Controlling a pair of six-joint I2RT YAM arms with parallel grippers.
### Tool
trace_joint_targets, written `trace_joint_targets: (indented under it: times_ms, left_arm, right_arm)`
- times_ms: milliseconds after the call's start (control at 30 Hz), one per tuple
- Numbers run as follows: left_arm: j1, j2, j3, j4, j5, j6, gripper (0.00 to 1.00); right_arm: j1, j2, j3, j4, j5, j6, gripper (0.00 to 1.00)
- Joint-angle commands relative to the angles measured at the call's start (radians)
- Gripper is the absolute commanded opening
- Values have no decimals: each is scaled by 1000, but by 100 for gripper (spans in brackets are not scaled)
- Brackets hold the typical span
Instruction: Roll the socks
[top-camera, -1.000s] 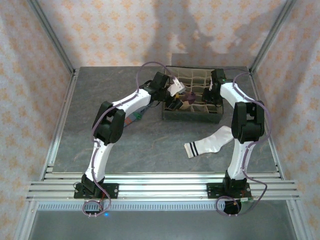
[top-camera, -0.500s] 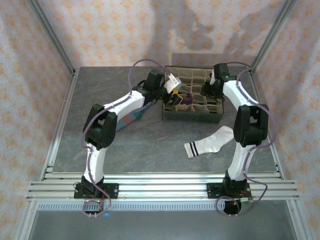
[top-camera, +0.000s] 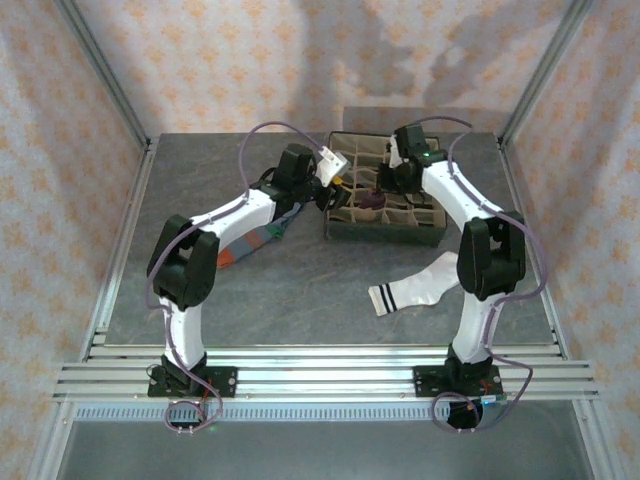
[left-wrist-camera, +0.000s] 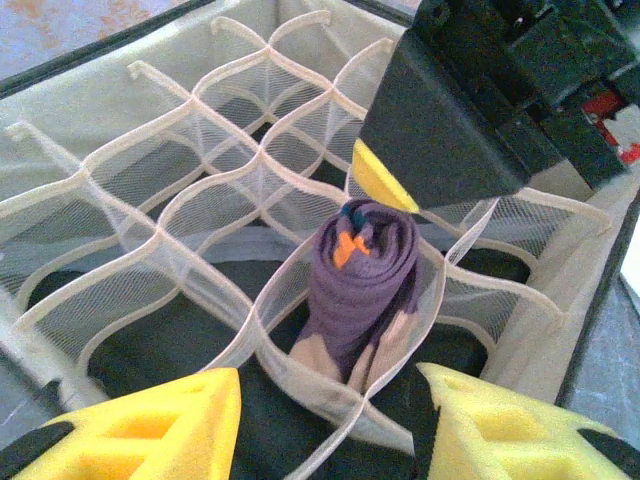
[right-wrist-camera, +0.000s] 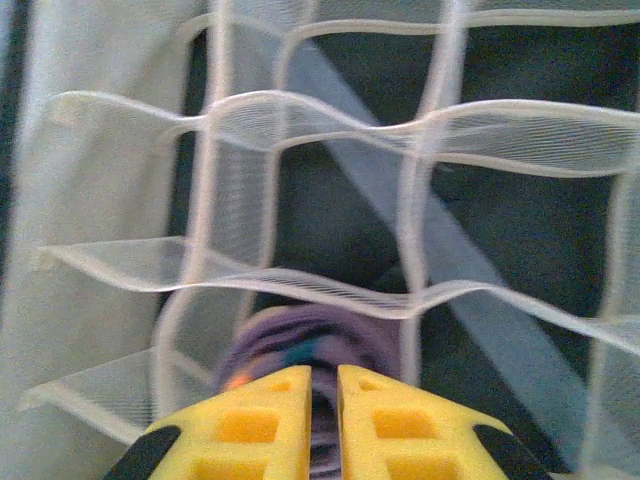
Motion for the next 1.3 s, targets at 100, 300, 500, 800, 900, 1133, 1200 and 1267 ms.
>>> trace_joint_targets:
  times_ms: [100, 300, 500, 800, 900, 1133, 1200, 1267]
  left_arm:
    - [37, -119, -110, 33, -71, -29, 49]
    - [67, -187, -219, 33, -98, -39, 48]
    - [99, -236, -290, 19, -143, -49, 48]
    - [212, -222, -244, -243, -441, -248, 48]
    - [265, -200, -256, -309, -475, -330, 47]
    - [340, -207, -360, -383, -527, -437, 42]
    - [344, -203, -364, -419, -530, -441, 41]
    - [343, -198, -371, -442, -525, -451, 41]
  right_arm:
    - [33, 47, 25, -12, 8, 16, 11]
    - [35, 90, -27, 20, 39, 20, 10]
    - [36, 139, 39, -19, 65, -9, 10]
    - [34, 74, 170, -106, 95, -23, 13]
    - [50, 45, 160, -105, 104, -11, 19]
    - [134, -22, 77, -68, 128, 12, 26]
    - [171, -38, 38, -39, 133, 21, 27]
    - [209, -55, -1, -4, 132, 34, 27]
